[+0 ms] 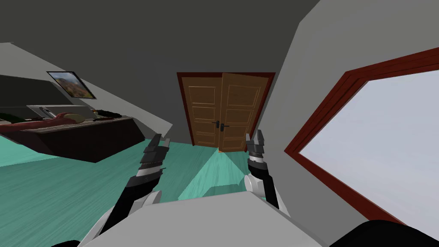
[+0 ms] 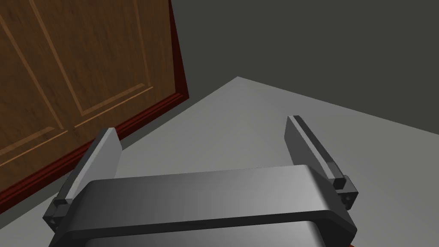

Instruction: Pull the door open

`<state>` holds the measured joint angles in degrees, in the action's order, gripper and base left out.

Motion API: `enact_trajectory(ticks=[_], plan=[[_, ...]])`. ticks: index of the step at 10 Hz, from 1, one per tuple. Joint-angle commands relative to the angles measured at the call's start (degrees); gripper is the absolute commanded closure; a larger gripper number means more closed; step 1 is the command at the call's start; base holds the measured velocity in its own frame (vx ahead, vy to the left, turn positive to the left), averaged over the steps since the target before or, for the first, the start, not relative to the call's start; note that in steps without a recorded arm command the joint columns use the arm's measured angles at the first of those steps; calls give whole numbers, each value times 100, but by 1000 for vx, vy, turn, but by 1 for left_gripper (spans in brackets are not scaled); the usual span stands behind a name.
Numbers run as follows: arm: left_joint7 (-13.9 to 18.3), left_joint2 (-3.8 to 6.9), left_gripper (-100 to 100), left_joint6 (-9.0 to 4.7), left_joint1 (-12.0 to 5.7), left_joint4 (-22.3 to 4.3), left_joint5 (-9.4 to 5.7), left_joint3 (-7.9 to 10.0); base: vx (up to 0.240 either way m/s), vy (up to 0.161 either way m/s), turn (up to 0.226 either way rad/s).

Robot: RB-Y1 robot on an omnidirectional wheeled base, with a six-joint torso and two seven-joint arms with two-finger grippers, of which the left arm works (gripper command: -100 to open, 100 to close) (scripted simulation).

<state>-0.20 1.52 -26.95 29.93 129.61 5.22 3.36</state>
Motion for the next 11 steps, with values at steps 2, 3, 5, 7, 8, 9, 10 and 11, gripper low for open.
enact_trajectory(ticks=[2, 3, 5, 7, 8, 9, 10, 11], plan=[[51, 99, -100, 40, -126, -271, -45, 17, 105, 7, -59], [71, 136, -100, 56, -178, -380, -63, 23, 145, -64, -18], [121, 221, -100, 96, -302, -646, -107, 39, 163, -60, -53], [167, 294, -100, 132, -418, -892, -148, 53, 120, -21, -41], [199, 344, -100, 157, -499, -1063, -177, 62, 149, -23, -77], [217, 371, -100, 171, -544, -1158, -193, 67, 136, -22, -56], [235, 397, -100, 185, -589, -1253, -208, 72, 117, -30, -32], [253, 424, -100, 199, -634, -1349, -224, 77, 102, -19, -28]])
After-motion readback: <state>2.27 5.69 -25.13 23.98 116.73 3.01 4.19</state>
